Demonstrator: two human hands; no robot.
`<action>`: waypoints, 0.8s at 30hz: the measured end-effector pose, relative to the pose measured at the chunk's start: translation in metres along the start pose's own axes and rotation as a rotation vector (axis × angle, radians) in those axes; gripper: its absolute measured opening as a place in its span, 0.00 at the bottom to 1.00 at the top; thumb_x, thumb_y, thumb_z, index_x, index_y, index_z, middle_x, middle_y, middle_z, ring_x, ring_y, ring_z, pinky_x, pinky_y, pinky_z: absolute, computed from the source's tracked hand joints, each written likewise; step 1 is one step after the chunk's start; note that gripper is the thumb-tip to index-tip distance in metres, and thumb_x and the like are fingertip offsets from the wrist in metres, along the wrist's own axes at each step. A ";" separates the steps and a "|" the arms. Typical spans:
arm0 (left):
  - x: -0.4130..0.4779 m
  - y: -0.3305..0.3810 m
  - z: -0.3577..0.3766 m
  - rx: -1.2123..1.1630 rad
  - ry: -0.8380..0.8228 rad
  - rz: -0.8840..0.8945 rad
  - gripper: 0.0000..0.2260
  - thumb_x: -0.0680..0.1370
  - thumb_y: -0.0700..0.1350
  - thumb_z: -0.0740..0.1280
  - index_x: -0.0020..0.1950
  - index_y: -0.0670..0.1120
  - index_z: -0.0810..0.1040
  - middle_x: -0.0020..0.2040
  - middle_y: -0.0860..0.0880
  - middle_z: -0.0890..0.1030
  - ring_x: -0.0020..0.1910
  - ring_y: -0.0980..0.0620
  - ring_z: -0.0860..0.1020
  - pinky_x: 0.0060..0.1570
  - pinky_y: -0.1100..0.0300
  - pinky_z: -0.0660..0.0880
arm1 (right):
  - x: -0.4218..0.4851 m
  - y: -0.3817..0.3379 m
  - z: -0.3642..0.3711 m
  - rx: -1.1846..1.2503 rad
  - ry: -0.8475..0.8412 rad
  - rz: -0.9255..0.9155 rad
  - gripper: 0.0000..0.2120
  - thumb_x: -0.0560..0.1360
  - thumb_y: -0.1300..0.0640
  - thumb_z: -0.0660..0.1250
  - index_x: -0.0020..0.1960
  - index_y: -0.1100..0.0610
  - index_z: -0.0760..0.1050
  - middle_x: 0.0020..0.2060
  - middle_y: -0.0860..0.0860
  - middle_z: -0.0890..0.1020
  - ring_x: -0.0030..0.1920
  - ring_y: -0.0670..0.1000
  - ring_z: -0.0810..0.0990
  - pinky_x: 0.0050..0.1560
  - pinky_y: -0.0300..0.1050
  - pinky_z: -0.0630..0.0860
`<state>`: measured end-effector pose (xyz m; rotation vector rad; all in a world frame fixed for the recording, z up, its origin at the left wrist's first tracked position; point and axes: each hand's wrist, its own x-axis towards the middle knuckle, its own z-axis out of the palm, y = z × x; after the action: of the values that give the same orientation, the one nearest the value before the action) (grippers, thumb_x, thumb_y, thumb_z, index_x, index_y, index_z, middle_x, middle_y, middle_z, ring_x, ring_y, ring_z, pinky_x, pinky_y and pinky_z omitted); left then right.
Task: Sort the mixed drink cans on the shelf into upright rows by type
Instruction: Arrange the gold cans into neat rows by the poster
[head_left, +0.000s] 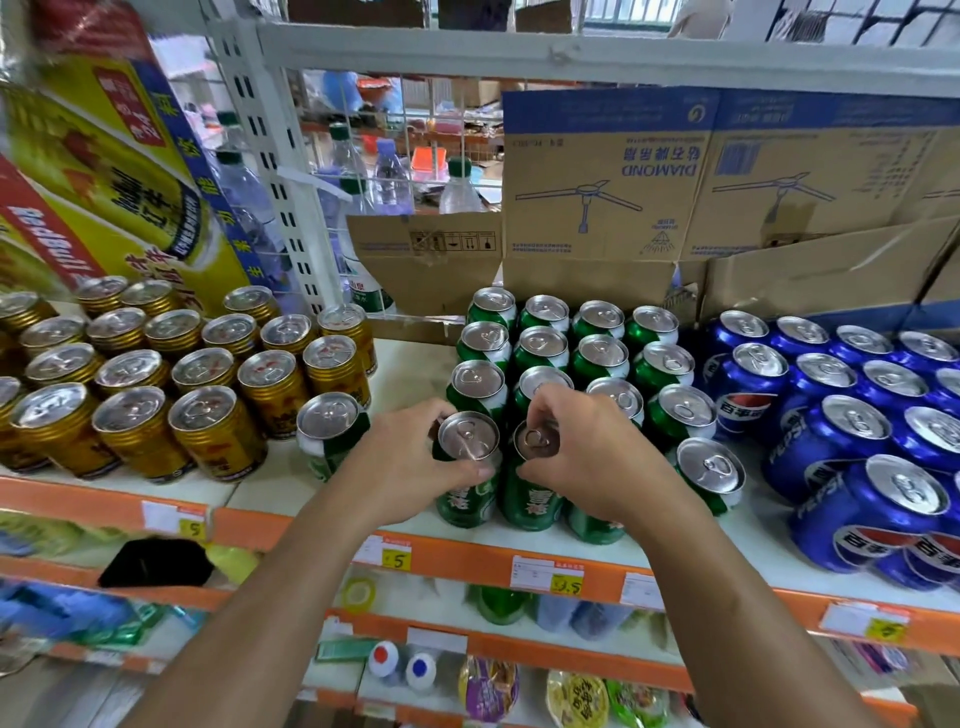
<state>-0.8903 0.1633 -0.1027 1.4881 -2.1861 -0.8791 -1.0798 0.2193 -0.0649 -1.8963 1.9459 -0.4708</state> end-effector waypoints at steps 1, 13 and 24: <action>0.000 0.000 0.003 -0.003 0.021 0.005 0.23 0.64 0.63 0.75 0.55 0.56 0.75 0.51 0.56 0.79 0.51 0.55 0.77 0.51 0.53 0.76 | 0.001 0.001 0.000 0.000 0.000 0.002 0.16 0.70 0.53 0.75 0.49 0.50 0.69 0.43 0.47 0.77 0.42 0.50 0.76 0.41 0.48 0.76; 0.003 -0.004 0.007 -0.009 0.025 0.055 0.22 0.67 0.63 0.73 0.56 0.56 0.74 0.51 0.56 0.79 0.49 0.55 0.77 0.49 0.50 0.76 | -0.001 0.003 0.005 -0.030 0.034 0.015 0.18 0.69 0.51 0.75 0.53 0.50 0.69 0.46 0.50 0.79 0.45 0.52 0.77 0.45 0.53 0.78; -0.009 0.006 -0.016 0.274 0.013 0.070 0.31 0.69 0.65 0.71 0.69 0.57 0.70 0.66 0.54 0.73 0.64 0.52 0.72 0.61 0.52 0.71 | -0.009 -0.003 0.013 -0.076 0.112 -0.030 0.21 0.74 0.47 0.69 0.63 0.54 0.71 0.59 0.51 0.75 0.58 0.54 0.71 0.53 0.46 0.71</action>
<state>-0.8814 0.1684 -0.0857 1.5188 -2.4095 -0.5618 -1.0706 0.2282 -0.0747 -1.9881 2.0355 -0.5300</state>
